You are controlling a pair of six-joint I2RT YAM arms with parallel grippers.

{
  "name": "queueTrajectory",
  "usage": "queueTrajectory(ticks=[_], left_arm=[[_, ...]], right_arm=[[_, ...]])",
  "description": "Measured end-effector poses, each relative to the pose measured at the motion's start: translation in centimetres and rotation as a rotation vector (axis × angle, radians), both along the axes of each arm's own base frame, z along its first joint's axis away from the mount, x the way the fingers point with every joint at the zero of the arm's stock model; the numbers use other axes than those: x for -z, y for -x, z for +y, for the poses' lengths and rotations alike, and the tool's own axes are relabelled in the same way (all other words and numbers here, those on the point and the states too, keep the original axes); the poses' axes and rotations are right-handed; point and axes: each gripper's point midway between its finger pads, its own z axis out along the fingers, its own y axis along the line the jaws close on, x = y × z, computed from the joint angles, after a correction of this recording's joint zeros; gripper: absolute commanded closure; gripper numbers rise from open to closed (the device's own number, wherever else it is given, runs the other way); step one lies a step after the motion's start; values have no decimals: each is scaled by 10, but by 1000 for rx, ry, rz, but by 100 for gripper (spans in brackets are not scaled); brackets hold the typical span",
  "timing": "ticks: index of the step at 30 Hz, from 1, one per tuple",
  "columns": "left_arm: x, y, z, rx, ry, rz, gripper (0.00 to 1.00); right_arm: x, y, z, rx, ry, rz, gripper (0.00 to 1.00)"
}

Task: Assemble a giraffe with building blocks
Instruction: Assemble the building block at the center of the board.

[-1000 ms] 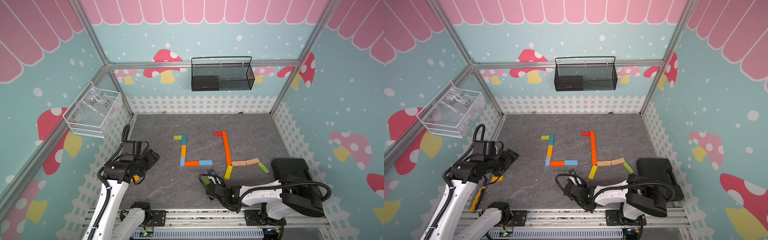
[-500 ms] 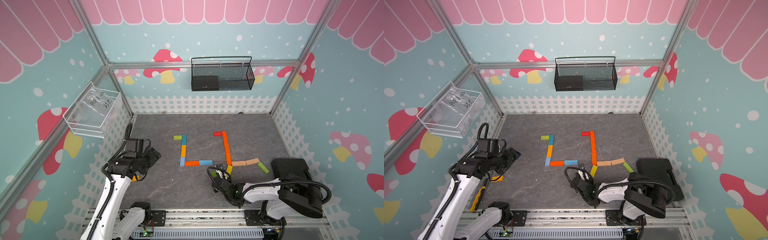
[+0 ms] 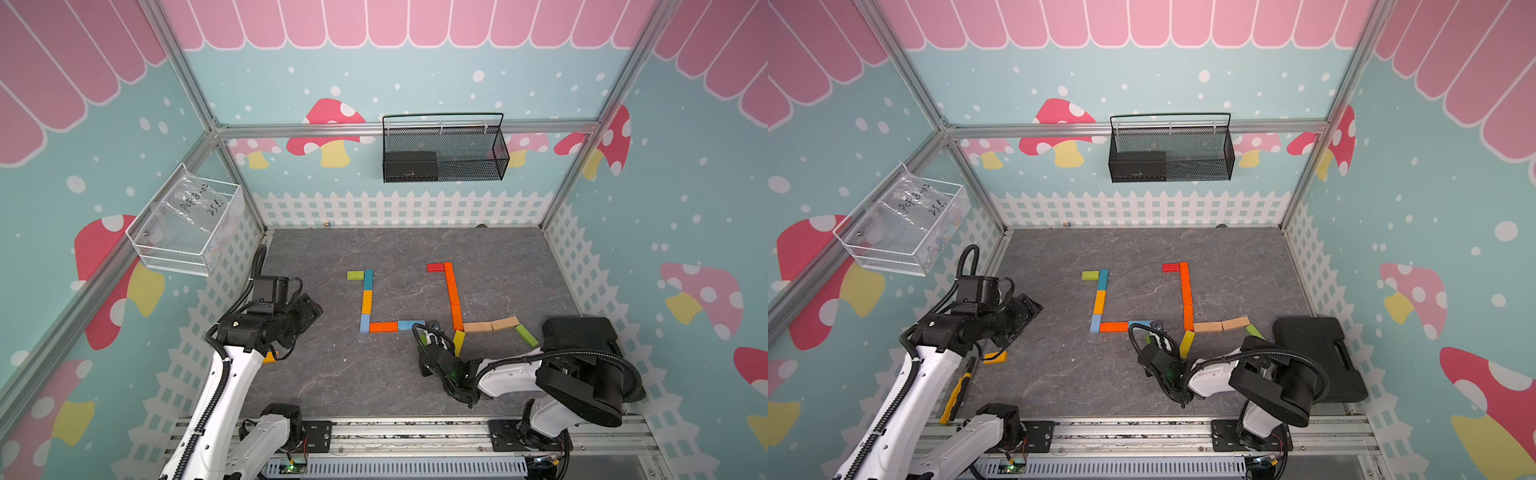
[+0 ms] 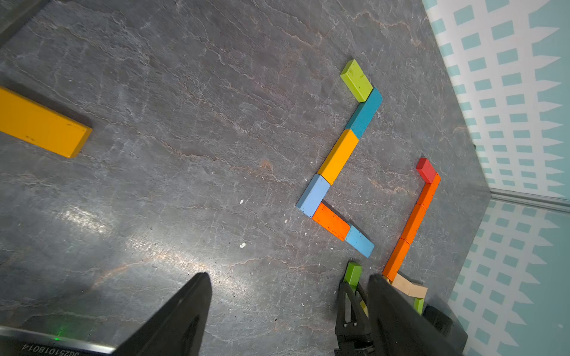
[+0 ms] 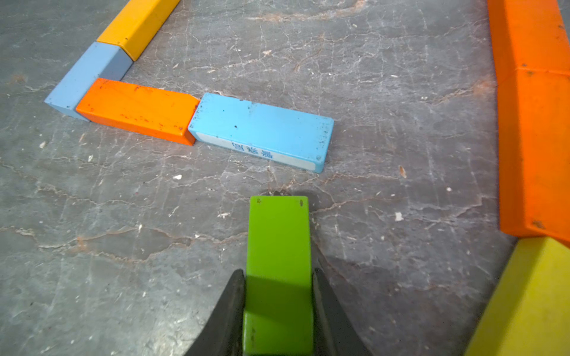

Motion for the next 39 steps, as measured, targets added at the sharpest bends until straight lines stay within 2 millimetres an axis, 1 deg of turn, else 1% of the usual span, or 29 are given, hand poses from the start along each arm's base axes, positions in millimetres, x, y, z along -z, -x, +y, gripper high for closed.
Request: queueTrajectory(ticks=[2, 9, 12, 14, 18, 21, 26, 29, 39], left_arm=[[0, 0, 0, 1, 0, 0, 17], [0, 0, 0, 1, 0, -1, 17], [0, 0, 0, 1, -1, -1, 17], [1, 0, 0, 4, -3, 1, 17], [1, -1, 0, 5, -5, 2, 17], [1, -1, 1, 4, -6, 2, 17], [1, -1, 2, 8, -10, 1, 17], [1, -1, 2, 9, -12, 0, 17], [2, -1, 5, 1, -14, 0, 17]], right_arm=[[0, -1, 0, 6, -3, 1, 73], [0, -6, 1, 19, 1, 0, 66], [1, -7, 1, 22, 4, 3, 58], [1, -7, 0, 25, 6, 3, 56], [1, -7, 0, 28, 11, 2, 48], [1, -7, -3, 34, 19, 5, 50], [1, -7, -10, 54, 34, 10, 64], [2, -8, -12, 61, 37, 12, 68], [1, -9, -12, 62, 40, 12, 68]])
